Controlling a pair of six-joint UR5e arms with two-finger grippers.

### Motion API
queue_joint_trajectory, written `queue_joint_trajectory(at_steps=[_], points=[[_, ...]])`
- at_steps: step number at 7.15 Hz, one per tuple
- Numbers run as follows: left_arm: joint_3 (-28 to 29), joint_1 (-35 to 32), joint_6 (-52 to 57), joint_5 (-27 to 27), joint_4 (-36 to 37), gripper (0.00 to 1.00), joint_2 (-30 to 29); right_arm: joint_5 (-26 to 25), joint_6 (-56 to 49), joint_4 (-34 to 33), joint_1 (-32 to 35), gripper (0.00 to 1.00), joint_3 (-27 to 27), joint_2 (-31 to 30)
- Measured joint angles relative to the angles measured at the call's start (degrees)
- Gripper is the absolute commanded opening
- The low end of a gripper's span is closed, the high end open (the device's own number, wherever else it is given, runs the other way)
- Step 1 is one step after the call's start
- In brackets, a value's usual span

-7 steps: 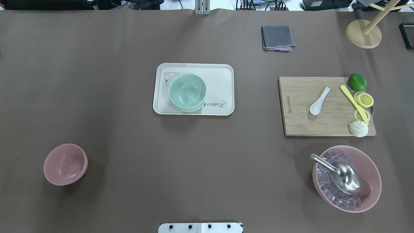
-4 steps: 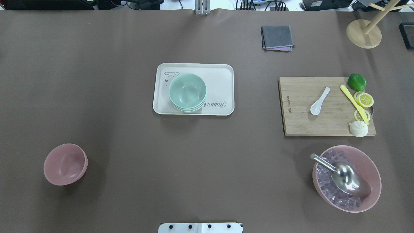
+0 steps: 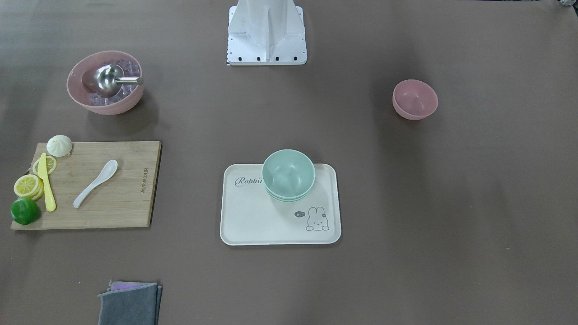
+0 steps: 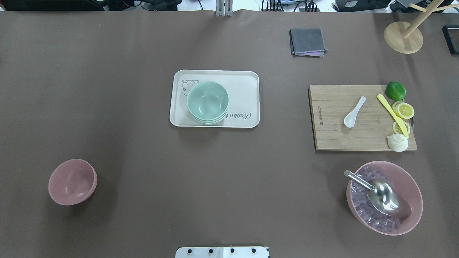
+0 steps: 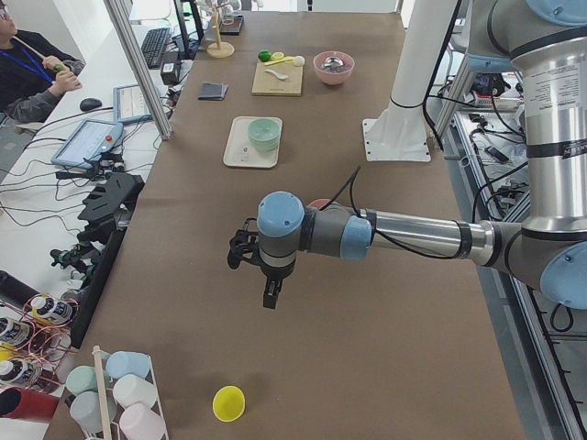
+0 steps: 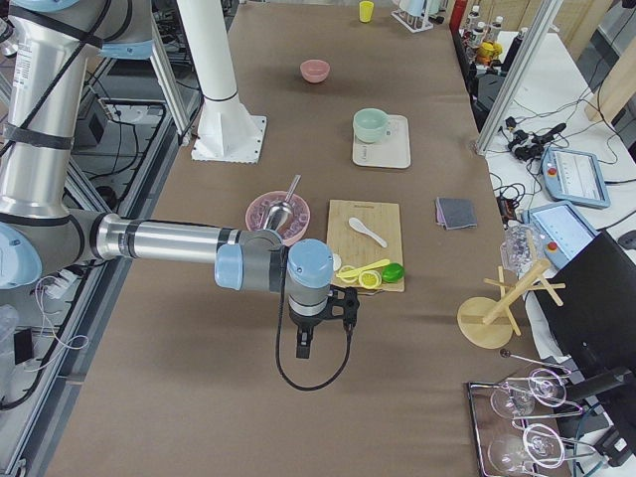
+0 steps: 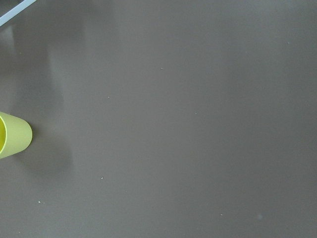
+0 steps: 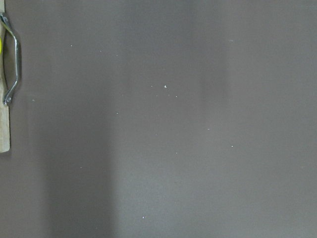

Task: Stack pink bowl on green and place spoon

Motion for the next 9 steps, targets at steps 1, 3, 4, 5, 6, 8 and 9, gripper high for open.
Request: queue_joint_trajectory(at_steps=[1, 3, 4, 5, 6, 8, 9], points=[[-0.8, 0.03, -0.06, -0.55, -0.05, 0.99, -0.09, -0.02, 0.02, 0.0, -0.03, 1.0, 0.47, 0.08], [-1.27, 0.06, -0.2, -4.61, -0.44, 0.99, -0.7, -0.03, 0.26, 0.08, -0.06, 1.0, 2.82, 0.34], [-1.11, 0.06, -0.28, -6.48, -2.41, 0.99, -1.51, -0.05, 0.48, 0.13, -0.06, 1.0, 4.01, 0.87], [0.1, 0.09, -0.49, -7.22, -7.23, 0.99, -2.95, 0.02, 0.64, 0.16, -0.05, 1.0, 4.91, 1.96], [2.53, 0.12, -0.85, -7.45, -12.96, 0.99, -4.68, 0.28, 0.67, 0.33, -0.01, 1.0, 5.85, 2.96], [6.01, 0.15, -1.39, -7.81, -19.19, 0.99, -6.31, 0.96, 0.59, 6.01, 0.02, 1.0, 6.34, 2.73], [7.32, 0.15, -1.56, -7.86, -21.9, 0.99, -6.4, 1.6, 0.63, 11.37, 0.02, 1.0, 5.3, 1.63]])
